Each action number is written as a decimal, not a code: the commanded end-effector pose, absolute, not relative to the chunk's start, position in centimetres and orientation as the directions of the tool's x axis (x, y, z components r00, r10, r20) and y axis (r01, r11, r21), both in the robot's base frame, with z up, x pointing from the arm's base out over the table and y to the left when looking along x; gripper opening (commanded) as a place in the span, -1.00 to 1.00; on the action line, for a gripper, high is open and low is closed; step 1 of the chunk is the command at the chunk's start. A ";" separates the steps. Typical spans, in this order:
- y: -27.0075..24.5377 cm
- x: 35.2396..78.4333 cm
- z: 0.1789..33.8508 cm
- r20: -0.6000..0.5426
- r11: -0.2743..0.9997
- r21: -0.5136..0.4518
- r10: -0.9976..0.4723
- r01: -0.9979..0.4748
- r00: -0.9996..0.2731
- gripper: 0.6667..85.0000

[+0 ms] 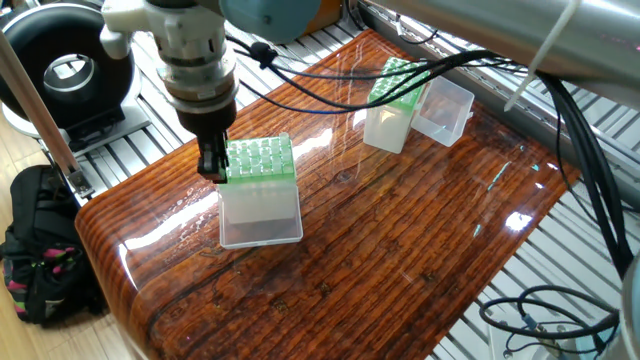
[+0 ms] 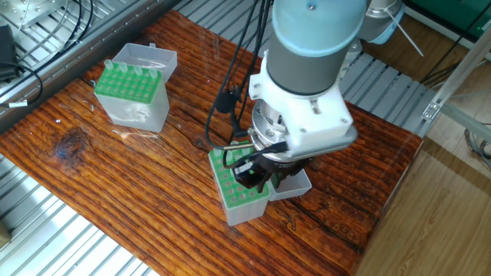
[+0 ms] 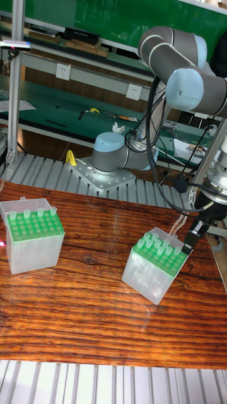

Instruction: Transfer all large pipette tips from one holder to another

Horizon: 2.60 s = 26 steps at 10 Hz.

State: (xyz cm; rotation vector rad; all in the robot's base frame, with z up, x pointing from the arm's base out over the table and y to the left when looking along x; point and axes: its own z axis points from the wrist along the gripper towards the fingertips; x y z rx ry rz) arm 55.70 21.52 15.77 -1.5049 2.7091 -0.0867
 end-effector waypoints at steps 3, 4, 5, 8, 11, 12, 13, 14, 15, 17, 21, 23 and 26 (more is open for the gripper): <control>20.9 58.6 15.9 0.001 0.293 -0.109 -0.955 -0.950 -0.295 -0.20; 21.0 56.6 15.2 0.011 0.254 -0.031 -0.967 -0.967 -0.254 -0.07; 20.8 54.9 14.9 0.021 0.213 0.025 -0.977 -0.977 -0.212 0.03; 20.1 52.6 15.1 0.036 0.165 0.094 -0.986 -0.982 -0.162 0.07; 19.9 53.1 15.5 0.040 0.168 0.067 -0.985 -0.984 -0.165 0.04; 20.0 53.6 15.4 0.037 0.167 0.051 -0.986 -0.985 -0.165 0.03; 20.2 54.0 15.5 0.034 0.162 0.040 -0.986 -0.986 -0.161 0.02; 20.3 54.4 15.7 0.032 0.151 0.032 -0.988 -0.988 -0.150 0.02; 20.3 54.9 15.8 0.037 0.144 0.017 -0.989 -0.989 -0.143 0.02; 20.6 55.3 14.7 0.025 0.139 0.010 -0.990 -0.990 -0.138 0.02; 20.3 54.7 14.2 0.029 0.132 0.030 -0.991 -0.991 -0.131 0.02; 19.7 54.7 14.1 0.040 0.133 0.025 -0.990 -0.991 -0.132 0.01; 19.8 54.6 14.0 0.035 0.135 0.027 -0.990 -0.991 -0.134 0.00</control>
